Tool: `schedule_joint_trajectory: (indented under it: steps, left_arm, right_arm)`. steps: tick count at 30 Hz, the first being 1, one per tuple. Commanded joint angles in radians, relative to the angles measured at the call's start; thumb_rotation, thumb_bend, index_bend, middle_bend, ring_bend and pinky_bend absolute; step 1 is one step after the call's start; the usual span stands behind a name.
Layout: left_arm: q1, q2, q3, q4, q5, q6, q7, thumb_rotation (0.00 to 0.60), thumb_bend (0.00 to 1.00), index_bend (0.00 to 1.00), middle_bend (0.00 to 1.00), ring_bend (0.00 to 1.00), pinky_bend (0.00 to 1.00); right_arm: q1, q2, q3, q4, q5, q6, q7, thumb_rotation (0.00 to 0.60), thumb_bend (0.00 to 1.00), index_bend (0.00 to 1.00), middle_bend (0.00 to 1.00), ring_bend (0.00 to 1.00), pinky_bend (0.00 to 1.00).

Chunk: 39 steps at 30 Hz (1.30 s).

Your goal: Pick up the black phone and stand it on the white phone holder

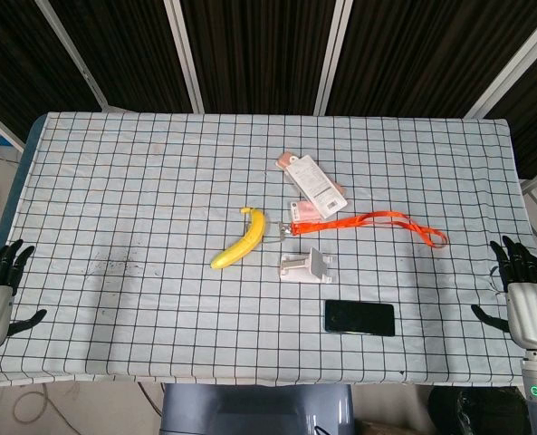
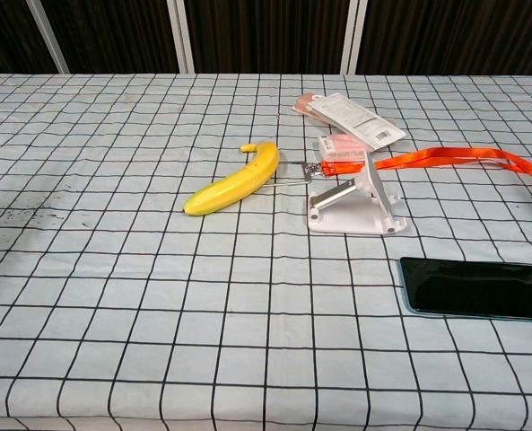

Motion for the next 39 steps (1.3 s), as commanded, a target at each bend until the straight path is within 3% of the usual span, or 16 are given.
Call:
schedule_joint_trajectory:
  steps: [1,17,24,29,34,39]
  left_arm:
    - [0.0,0.0,0.0,0.001,0.001,0.001,-0.001,0.6,0.0,0.0,0.0,0.0,0.0]
    - [0.0,-0.002,-0.001,0.007,0.003,0.004,-0.01,0.6,0.0,0.0,0.0,0.0,0.0]
    - [-0.003,-0.002,-0.001,0.006,0.007,0.003,-0.013,0.6,0.0,0.0,0.0,0.0,0.0]
    - [-0.003,-0.002,-0.002,0.006,0.003,0.0,-0.014,0.6,0.0,0.0,0.0,0.0,0.0]
    - [-0.008,-0.004,-0.008,0.007,-0.015,-0.014,-0.018,0.6,0.0,0.0,0.0,0.0,0.0]
    - [-0.01,-0.002,-0.009,0.006,-0.013,-0.015,-0.023,0.6,0.0,0.0,0.0,0.0,0.0]
  right_arm:
    - [0.0,0.001,-0.001,-0.001,-0.001,-0.001,-0.002,0.6,0.02,0.0,0.0,0.0,0.14]
    - [-0.001,0.003,-0.008,-0.022,-0.015,0.004,-0.009,0.6,0.02,0.0,0.0,0.0,0.14]
    - [0.002,0.017,-0.025,-0.08,-0.045,-0.002,-0.026,0.6,0.04,0.0,0.01,0.0,0.14]
    - [0.015,0.034,-0.05,-0.168,-0.061,-0.043,-0.099,0.6,0.08,0.05,0.16,0.14,0.18]
    - [0.04,0.006,-0.075,-0.237,-0.066,-0.106,-0.198,0.6,0.1,0.16,0.21,0.2,0.19]
    - [0.065,-0.05,-0.095,-0.277,-0.037,-0.173,-0.301,0.6,0.1,0.18,0.24,0.24,0.22]
